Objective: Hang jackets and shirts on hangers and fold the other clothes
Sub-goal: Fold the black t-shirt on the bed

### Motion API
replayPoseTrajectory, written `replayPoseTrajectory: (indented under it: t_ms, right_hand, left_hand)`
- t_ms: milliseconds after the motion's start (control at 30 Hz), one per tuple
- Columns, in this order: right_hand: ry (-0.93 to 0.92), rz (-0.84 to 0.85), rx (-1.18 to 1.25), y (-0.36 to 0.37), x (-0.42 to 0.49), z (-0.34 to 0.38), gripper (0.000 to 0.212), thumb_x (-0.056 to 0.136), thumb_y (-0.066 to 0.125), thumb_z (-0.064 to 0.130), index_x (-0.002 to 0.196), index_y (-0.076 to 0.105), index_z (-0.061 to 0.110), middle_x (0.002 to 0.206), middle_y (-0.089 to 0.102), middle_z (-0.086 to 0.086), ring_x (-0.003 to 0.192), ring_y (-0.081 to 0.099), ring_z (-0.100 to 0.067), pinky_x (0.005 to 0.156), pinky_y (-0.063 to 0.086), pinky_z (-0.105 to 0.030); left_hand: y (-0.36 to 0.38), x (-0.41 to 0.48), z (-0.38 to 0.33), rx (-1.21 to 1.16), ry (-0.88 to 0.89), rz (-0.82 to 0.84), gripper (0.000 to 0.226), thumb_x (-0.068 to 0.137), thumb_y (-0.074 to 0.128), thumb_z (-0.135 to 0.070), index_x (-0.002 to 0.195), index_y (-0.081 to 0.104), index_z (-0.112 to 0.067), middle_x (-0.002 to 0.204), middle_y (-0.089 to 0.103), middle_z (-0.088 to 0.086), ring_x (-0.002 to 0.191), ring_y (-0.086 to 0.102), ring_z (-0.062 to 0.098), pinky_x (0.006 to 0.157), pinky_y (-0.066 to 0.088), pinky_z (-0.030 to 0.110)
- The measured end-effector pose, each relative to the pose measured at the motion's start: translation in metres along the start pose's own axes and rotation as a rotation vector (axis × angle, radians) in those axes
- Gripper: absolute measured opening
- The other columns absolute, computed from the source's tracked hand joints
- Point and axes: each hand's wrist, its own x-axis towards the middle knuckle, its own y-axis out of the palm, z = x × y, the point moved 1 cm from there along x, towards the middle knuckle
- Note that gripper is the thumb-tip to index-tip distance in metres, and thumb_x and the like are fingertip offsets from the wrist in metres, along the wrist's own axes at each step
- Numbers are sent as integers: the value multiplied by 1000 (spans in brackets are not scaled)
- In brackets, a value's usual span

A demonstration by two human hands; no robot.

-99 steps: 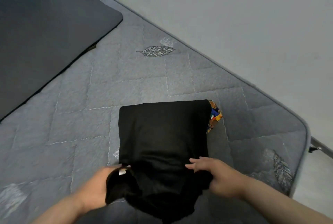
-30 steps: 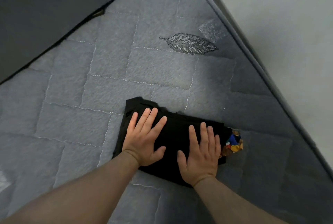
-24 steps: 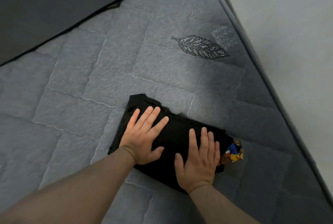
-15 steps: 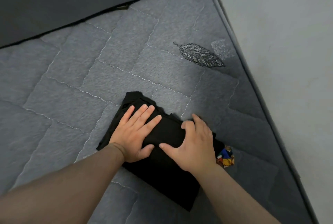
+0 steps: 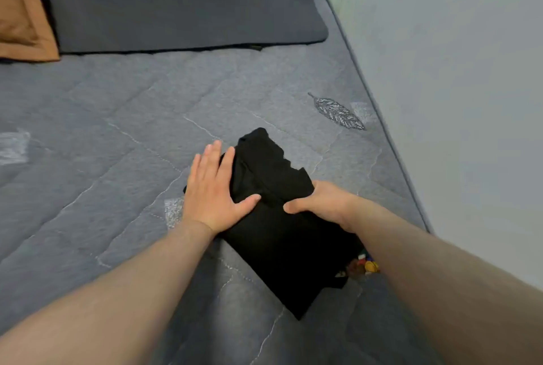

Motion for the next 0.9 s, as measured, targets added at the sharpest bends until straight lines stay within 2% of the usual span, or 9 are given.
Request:
replayPoseTrajectory:
  t_ms: [67,100,133,200,233,300,533,667,900]
  right_hand:
    - [0,-25,154,19,-35,-6,34,69,84,23,100,69,25,92,76,6,85,72,-17,79,56,-33]
    - [-1,-30,231,30,-57,-8,30,73,82,19,100,69,25,94,76,5,85,72,-18,76,56,-32]
    - [-2,-37,305,42,-81,-8,30,76,80,17,103,69,25,96,76,3,86,73,-19,76,56,-33]
    - [-27,-55,429,66,-129,-2,33,77,79,14,107,68,22,98,76,1,88,73,-20,81,57,-37]
    - [-46,-68,481,77,-153,5,34,76,79,12,107,68,21,97,76,2,89,73,-21,81,58,-38]
    - [-92,-97,559,97,-201,24,30,77,78,10,103,68,22,93,76,5,87,73,-17,74,57,-33]
    - [-351,67,497,132,-349,124,22,79,77,15,97,70,27,92,75,14,79,71,-3,58,52,-14]
    - [-507,174,387,148,-430,176,17,78,78,25,93,71,27,94,75,12,83,71,-5,66,53,-20]
    - [-766,440,170,212,-555,224,30,77,78,34,104,64,34,100,69,17,95,66,-8,73,51,-26]
  left_hand:
    - [-20,-52,8,-286,-492,14,101,71,66,-65,149,29,-11,157,25,11,146,22,25,120,17,38]
    - [-34,-80,9,-514,-674,43,96,69,66,-66,142,41,-10,148,41,10,139,36,24,115,30,37]
    - [-52,-104,6,-758,-770,76,85,69,65,-66,131,53,-9,133,57,7,127,51,24,105,42,34]
    - [-97,-142,-12,-1111,-872,184,52,83,66,-51,116,63,-10,110,70,1,109,64,21,85,51,26]
    - [-122,-155,-23,-1245,-896,244,38,87,65,-40,114,63,-13,108,72,0,103,67,19,80,52,26]
    - [-176,-178,-44,-1427,-925,267,32,87,67,-28,117,61,-17,108,73,1,99,70,18,79,54,31]
    - [-377,-247,-80,-1380,-953,-158,29,85,72,-19,112,62,-17,97,75,0,88,73,22,74,58,38]
    - [-472,-301,-104,-1336,-964,-407,27,83,73,-21,108,62,-19,90,76,-5,84,73,16,71,57,34]
    - [-571,-423,-139,-1259,-981,-861,72,54,80,-45,118,62,-18,111,72,2,101,69,20,93,53,46]
